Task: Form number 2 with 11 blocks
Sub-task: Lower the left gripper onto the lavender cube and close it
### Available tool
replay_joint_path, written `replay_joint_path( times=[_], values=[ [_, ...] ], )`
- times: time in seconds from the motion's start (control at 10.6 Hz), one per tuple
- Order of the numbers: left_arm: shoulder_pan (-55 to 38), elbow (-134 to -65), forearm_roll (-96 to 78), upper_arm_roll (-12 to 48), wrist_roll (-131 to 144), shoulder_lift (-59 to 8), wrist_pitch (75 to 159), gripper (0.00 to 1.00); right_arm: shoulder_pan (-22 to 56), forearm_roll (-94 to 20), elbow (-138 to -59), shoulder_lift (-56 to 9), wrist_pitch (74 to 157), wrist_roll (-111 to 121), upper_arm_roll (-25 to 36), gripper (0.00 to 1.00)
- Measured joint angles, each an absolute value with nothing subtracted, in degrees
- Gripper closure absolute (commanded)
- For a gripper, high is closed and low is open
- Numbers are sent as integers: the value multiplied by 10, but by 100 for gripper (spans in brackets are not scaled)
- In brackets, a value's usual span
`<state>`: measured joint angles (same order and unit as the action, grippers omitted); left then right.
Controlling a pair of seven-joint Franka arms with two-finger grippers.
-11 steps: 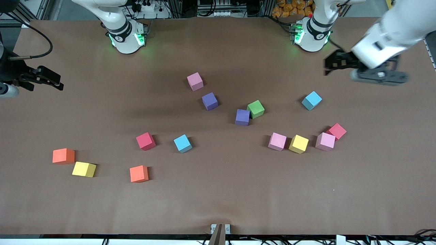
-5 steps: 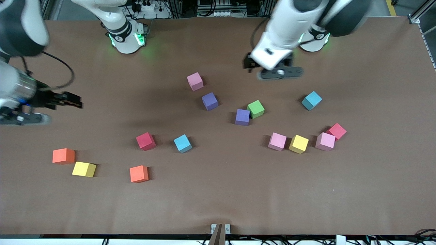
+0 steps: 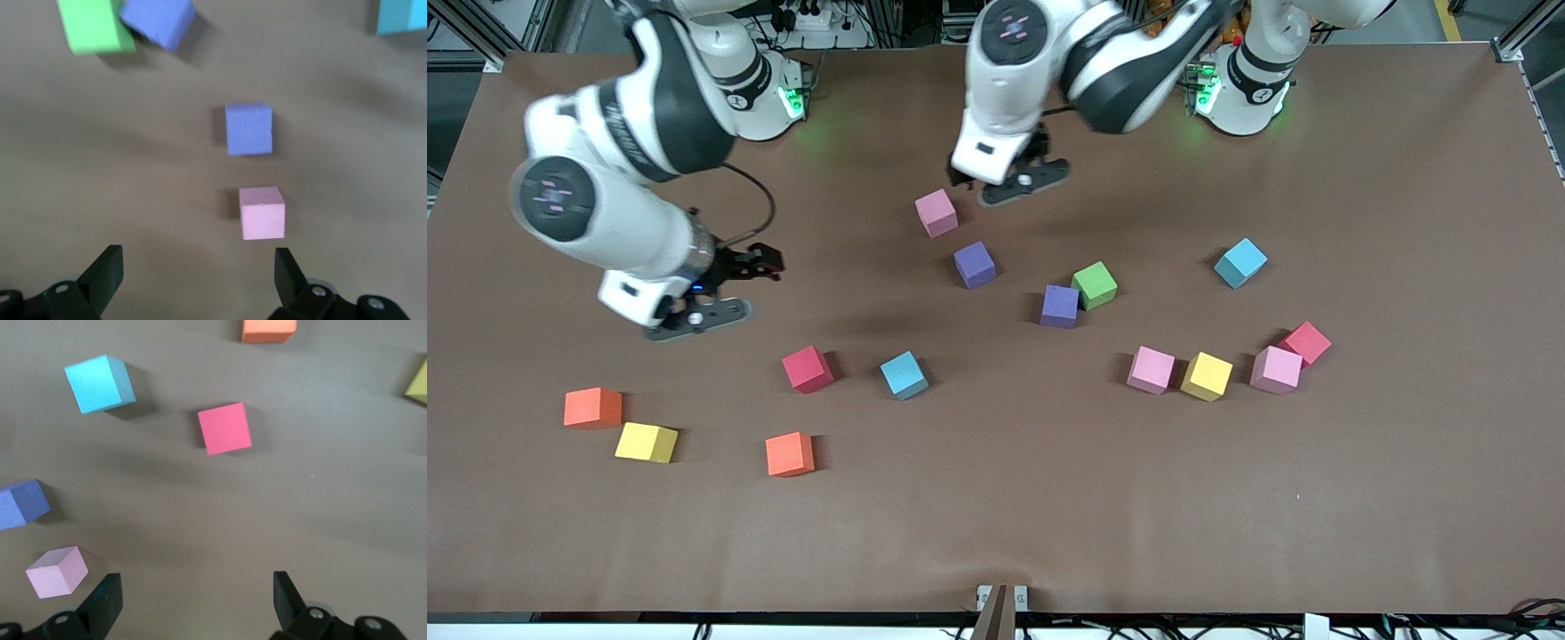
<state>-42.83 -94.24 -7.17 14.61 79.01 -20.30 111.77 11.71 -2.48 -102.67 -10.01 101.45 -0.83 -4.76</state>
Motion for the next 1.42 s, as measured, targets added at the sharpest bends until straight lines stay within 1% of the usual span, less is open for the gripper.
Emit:
replay_joint_path(
  times=[0.19, 0.38, 0.57, 0.66, 1.04, 1.23, 1.42],
  values=[
    [-462, -943, -50, 146, 856, -250, 1169, 0, 111, -25, -1055, -103, 1052, -6, -43, 0],
    [-485, -942, -36, 145, 893, -292, 1218, 0, 109, -25, -1084, -109, 1108, -2, -41, 0],
    [-505, -941, -32, 143, 916, -319, 1260, 0, 114, -25, -1123, -114, 1187, 3, -42, 0],
    [-514, -940, -24, 140, 920, -327, 1271, 0, 116, -25, -1135, -120, 1212, 3, -43, 0],
    [-525, -930, 15, 139, 922, -364, 1291, 0, 116, -25, -1139, -145, 1229, 6, -43, 0],
    [-530, -928, 15, 139, 922, -380, 1318, 0, 117, -25, -1139, -153, 1233, 6, -44, 0],
    [-532, -927, 15, 139, 922, -390, 1336, 0, 116, -22, -1139, -169, 1274, 10, -42, 0]
  ],
)
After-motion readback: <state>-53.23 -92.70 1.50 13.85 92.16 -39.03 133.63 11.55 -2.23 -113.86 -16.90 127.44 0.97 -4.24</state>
